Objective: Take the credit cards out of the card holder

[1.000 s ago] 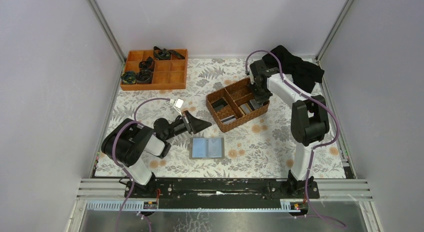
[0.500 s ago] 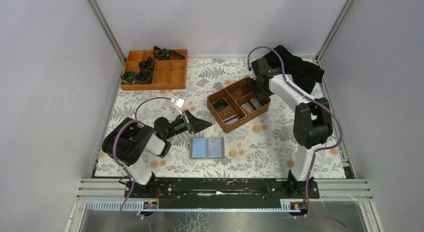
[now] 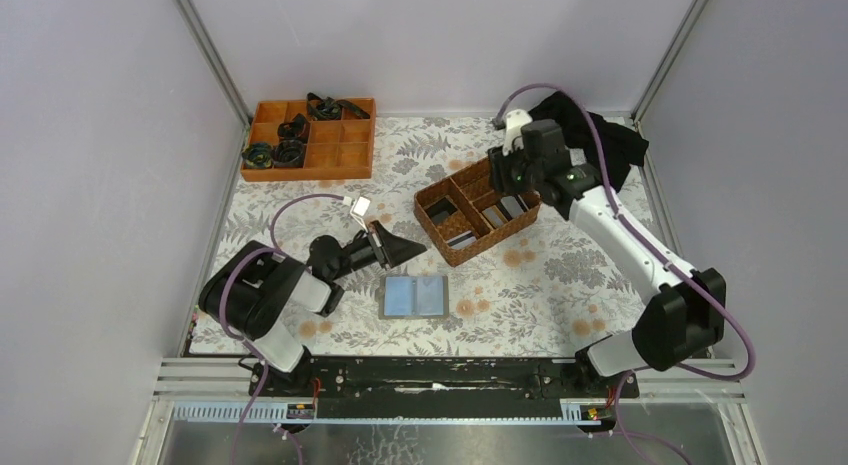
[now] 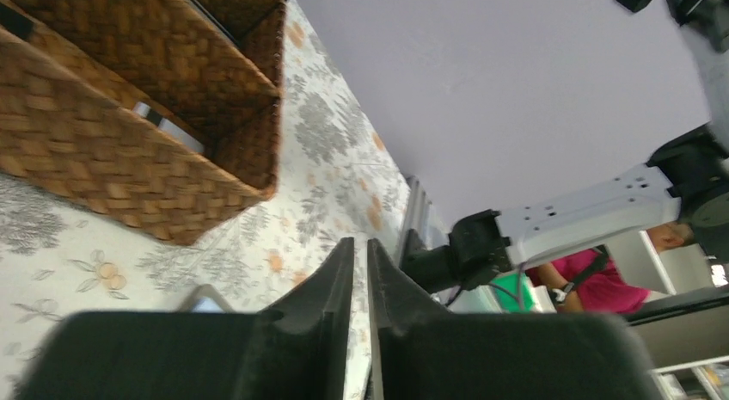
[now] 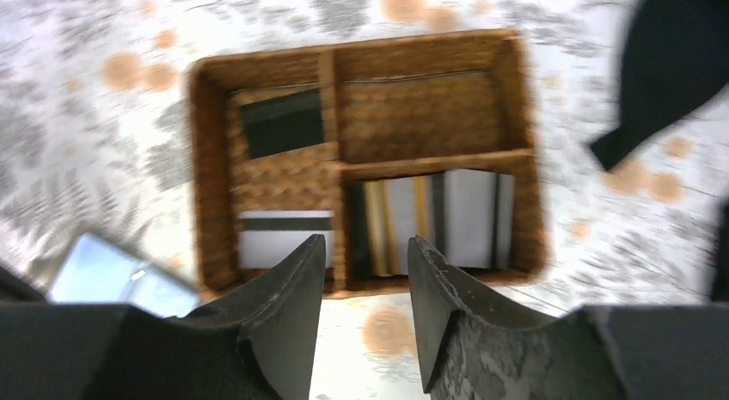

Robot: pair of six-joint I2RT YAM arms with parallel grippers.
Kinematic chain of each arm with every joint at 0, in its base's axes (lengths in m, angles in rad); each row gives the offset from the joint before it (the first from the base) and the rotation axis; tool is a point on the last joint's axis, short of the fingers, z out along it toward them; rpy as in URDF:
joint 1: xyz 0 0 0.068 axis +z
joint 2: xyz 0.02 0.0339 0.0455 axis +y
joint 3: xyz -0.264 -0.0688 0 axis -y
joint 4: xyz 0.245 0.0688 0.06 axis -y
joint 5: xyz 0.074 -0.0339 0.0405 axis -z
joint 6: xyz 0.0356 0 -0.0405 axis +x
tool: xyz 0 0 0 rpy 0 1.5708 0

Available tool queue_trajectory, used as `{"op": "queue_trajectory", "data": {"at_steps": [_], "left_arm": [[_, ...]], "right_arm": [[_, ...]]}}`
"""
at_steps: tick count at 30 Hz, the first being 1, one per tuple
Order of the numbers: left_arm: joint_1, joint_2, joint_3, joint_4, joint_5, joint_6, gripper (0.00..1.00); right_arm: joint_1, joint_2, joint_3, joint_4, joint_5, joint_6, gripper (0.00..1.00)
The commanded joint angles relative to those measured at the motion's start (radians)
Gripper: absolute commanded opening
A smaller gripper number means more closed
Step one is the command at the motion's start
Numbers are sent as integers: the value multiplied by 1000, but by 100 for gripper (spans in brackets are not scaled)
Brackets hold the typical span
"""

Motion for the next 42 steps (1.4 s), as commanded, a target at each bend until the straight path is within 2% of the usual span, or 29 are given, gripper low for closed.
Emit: {"op": "queue_trajectory", "data": {"at_steps": [1, 4, 5, 8, 9, 11, 13, 14, 17, 20, 21, 24, 25, 29, 31, 35, 42], "left_arm": [[-57, -88, 15, -134, -46, 99, 2], [-108, -217, 28, -467, -155, 232, 0], [-127, -263, 28, -564, -203, 275, 0], [-159, -386, 25, -818, -346, 378, 0], [-164, -419, 23, -884, -387, 398, 5], [-167, -476, 10, -980, -459, 425, 24], [-167, -505, 2, -1059, -512, 439, 42], [-168, -511, -3, -1084, -524, 444, 46], [-167, -509, -23, -1110, -534, 441, 49], [-167, -486, -32, -1126, -539, 430, 42], [-167, -476, -33, -1136, -546, 426, 36], [-167, -447, -28, -1156, -555, 409, 5], [-167, -446, -26, -1161, -553, 404, 0], [-166, -468, -39, -1166, -561, 408, 0], [-167, -479, -42, -1184, -574, 416, 0], [-166, -478, -58, -1167, -585, 416, 0], [-167, -426, -60, -1132, -566, 412, 0]], "right_arm": [[95, -34, -148, 113, -177, 60, 39], [155, -85, -312, 242, -245, 142, 1], [174, -101, -360, 282, -260, 172, 0], [245, -155, -471, 357, -249, 236, 0], [275, -171, -504, 377, -239, 252, 0], [313, -197, -564, 425, -231, 285, 2], [351, -196, -603, 465, -231, 308, 13], [370, -187, -615, 478, -228, 312, 21], [416, -137, -635, 514, -217, 324, 30], [442, -83, -650, 577, -220, 346, 30], [445, -65, -648, 592, -220, 351, 27], [448, -17, -637, 621, -213, 361, 17], [448, -3, -630, 625, -211, 362, 13], [448, 24, -617, 623, -188, 357, 5], [448, 34, -610, 609, -177, 352, 5], [446, 56, -620, 610, -175, 353, 13], [447, 98, -632, 640, -205, 366, 12]]}}
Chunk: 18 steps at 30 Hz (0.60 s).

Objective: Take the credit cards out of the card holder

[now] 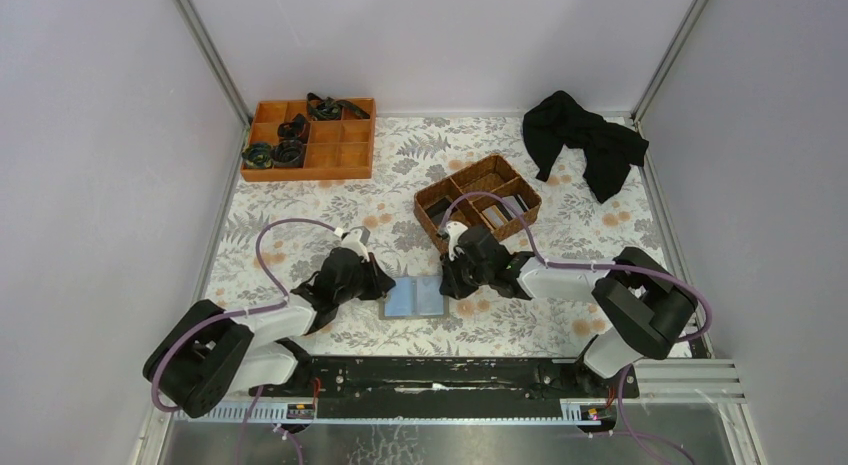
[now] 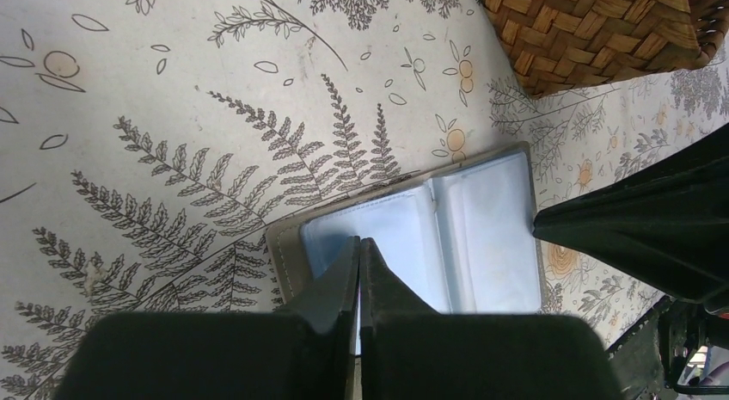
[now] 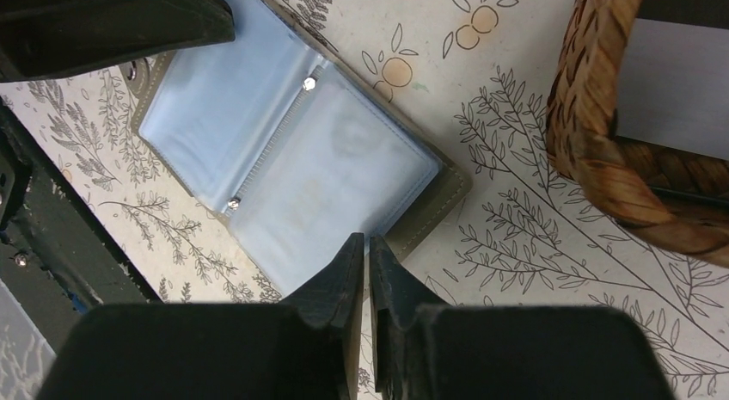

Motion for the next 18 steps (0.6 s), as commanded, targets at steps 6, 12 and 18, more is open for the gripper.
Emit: {"op": "queue_trajectory", "data": {"at_steps": [6, 12, 18], "left_arm": [[-3, 50, -10, 37, 1, 17, 0], [-3, 81, -6, 57, 18, 15, 0], [-3, 95, -1, 62, 27, 15, 0]], "right_arm": [[6, 56, 22, 78, -34, 16, 11], [7, 86, 29, 131, -102, 34, 11], [6, 106, 36, 182, -155, 55, 11]]}}
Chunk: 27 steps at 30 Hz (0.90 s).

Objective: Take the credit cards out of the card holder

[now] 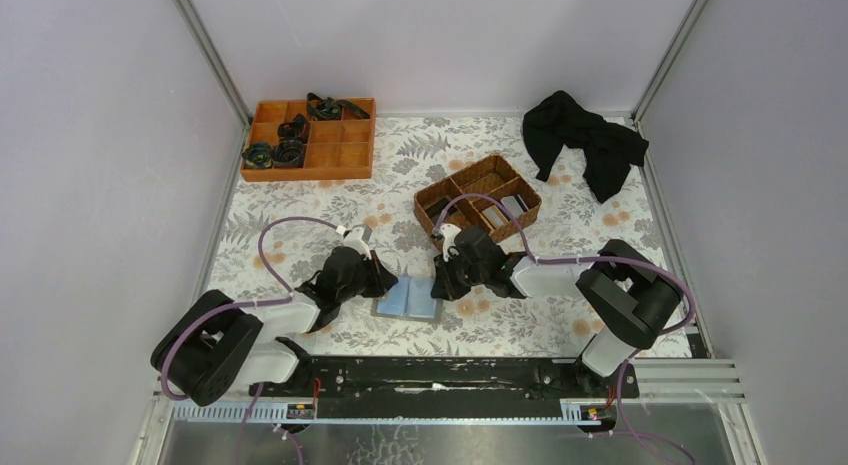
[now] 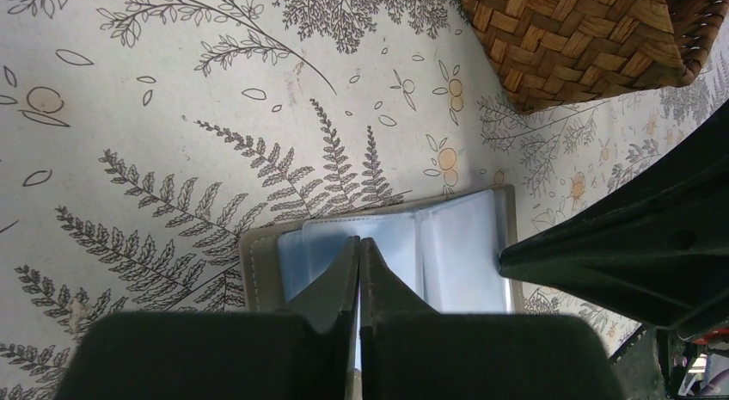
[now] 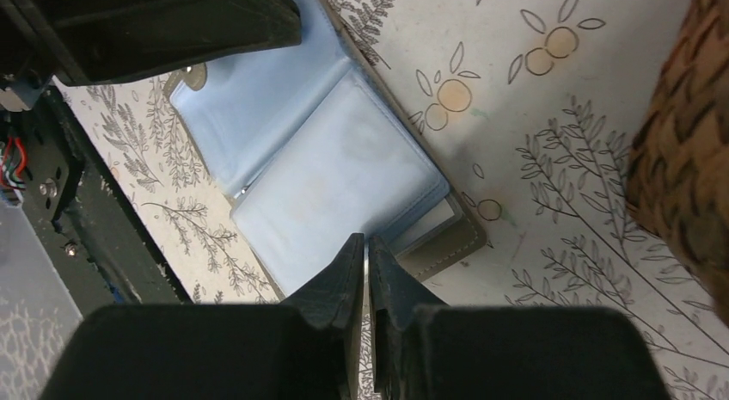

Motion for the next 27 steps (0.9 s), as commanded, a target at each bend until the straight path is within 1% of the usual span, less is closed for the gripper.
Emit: {"op": "queue_trajectory", "data": {"at_steps": [1, 6, 9, 14, 15, 20, 21, 23, 26, 27], "left_arm": [[-3, 27, -3, -34, 15, 15, 0], [-3, 25, -1, -36, 20, 14, 0], [-3, 10, 1, -45, 20, 13, 0], [-3, -9, 13, -59, 19, 14, 0], [-3, -6, 16, -57, 20, 14, 0], [-3, 2, 18, -41, 38, 2, 0], [-3, -3, 17, -44, 39, 2, 0], [-3, -23, 16, -61, 33, 5, 0], [-3, -68, 24, -99, 14, 13, 0], [-3, -82, 28, -116, 10, 15, 0]], "right_arm": [[7, 24, 33, 87, -68, 24, 11], [7, 21, 37, 114, -77, 40, 11], [7, 3, 39, 100, -60, 43, 11], [7, -49, 41, 62, -51, 38, 23], [7, -55, 40, 56, -49, 36, 26], [7, -83, 23, 40, -37, 48, 56], [7, -92, 17, 39, -32, 52, 60], [7, -110, 2, 36, -26, 62, 63], [7, -118, -17, 48, -32, 73, 63], [7, -112, -23, 60, -40, 79, 61]]}}
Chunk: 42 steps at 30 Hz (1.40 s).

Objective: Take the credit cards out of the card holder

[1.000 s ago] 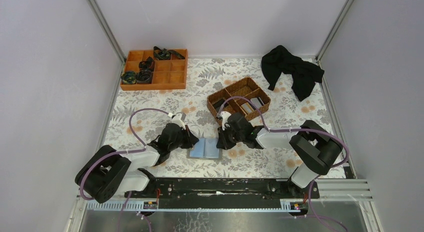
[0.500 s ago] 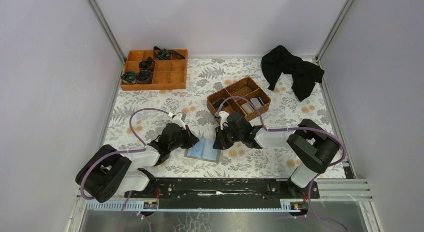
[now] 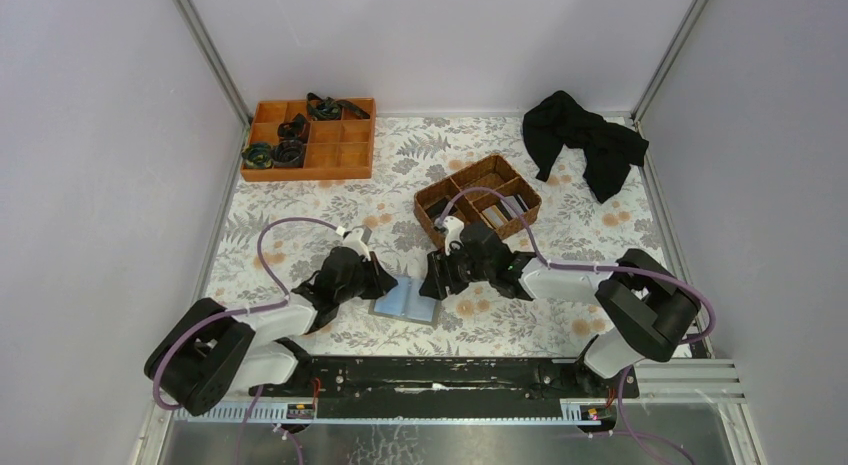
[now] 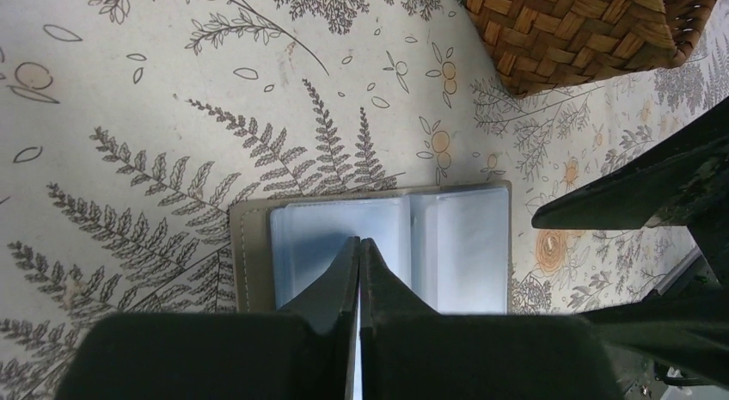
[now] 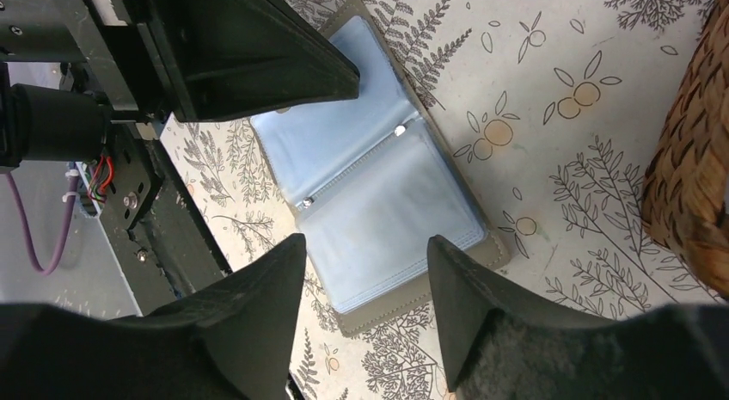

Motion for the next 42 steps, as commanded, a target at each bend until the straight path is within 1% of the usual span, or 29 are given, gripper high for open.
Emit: {"op": "queue_trajectory", "data": {"at_steps": [1, 3, 5, 10, 15, 19, 23, 27, 30, 31, 34, 37, 38, 42], "left_arm": [[-4, -68, 30, -90, -15, 18, 0], [-3, -96, 38, -116, -18, 22, 0], [-2, -118, 44, -139, -22, 24, 0], [-3, -151, 42, -180, -36, 32, 0], [-3, -150, 29, -226, -60, 43, 0], [-3, -153, -1, -236, -51, 20, 0], [-3, -144, -18, -233, -41, -4, 0], [-3, -111, -18, -223, -31, -10, 0], [-3, -76, -16, -210, -20, -13, 0], [-3, -61, -14, -205, -17, -14, 0], [-4, -25, -14, -184, -6, -19, 0], [-5, -19, -14, -174, -4, -20, 0], [-4, -20, -14, -173, -5, -19, 0], [-5, -31, -16, -173, -7, -17, 0]], "right_arm": [[7, -23, -20, 25, -8, 33, 58], [6, -5, -34, 52, -25, 49, 54], [7, 10, -49, 84, -42, 65, 54], [10, 26, -81, 130, -54, 85, 53], [10, 39, -85, 137, -52, 84, 53], [10, 62, -83, 160, -58, 89, 53], [9, 83, -74, 185, -69, 90, 47], [10, 105, -40, 176, -77, 74, 45], [9, 104, -15, 168, -88, 70, 41], [9, 104, -9, 168, -92, 69, 38], [9, 105, 9, 159, -102, 68, 19], [9, 94, 24, 146, -114, 65, 8], [9, 86, 25, 144, -117, 66, 6], [9, 72, 44, 138, -132, 66, 3]]}}
